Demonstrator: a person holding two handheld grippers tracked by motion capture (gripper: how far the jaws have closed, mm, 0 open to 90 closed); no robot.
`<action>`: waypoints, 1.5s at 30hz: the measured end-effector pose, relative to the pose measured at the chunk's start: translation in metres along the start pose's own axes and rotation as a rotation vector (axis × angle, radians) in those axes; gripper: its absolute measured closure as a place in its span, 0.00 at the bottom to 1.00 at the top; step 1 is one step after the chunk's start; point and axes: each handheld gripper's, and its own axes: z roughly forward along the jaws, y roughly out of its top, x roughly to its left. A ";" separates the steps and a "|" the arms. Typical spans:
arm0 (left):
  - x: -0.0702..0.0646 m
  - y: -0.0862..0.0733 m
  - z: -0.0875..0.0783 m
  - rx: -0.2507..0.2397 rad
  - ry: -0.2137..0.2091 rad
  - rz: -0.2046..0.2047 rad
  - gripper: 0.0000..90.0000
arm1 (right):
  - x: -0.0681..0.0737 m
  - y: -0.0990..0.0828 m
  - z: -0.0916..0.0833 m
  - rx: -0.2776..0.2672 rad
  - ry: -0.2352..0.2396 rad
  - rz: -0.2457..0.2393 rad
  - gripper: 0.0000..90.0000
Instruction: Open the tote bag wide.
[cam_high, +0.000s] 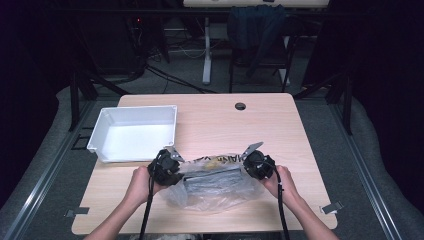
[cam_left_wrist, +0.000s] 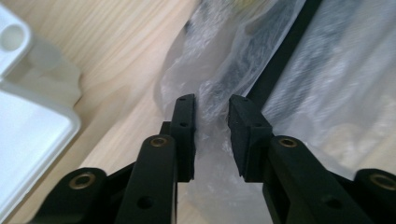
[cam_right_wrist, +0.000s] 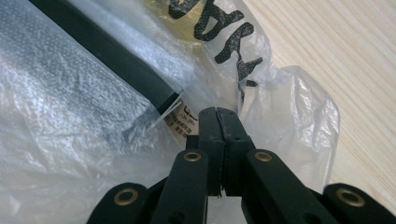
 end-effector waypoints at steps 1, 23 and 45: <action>0.003 -0.001 0.001 -0.001 0.008 -0.003 0.83 | 0.001 0.000 0.001 -0.012 -0.001 0.007 0.99; 0.008 -0.019 0.037 0.007 0.021 0.001 0.89 | -0.001 -0.008 0.019 0.060 0.018 0.000 0.98; 0.002 -0.022 0.037 0.002 0.001 -0.002 0.88 | 0.013 -0.014 -0.046 -0.099 0.191 -0.109 0.48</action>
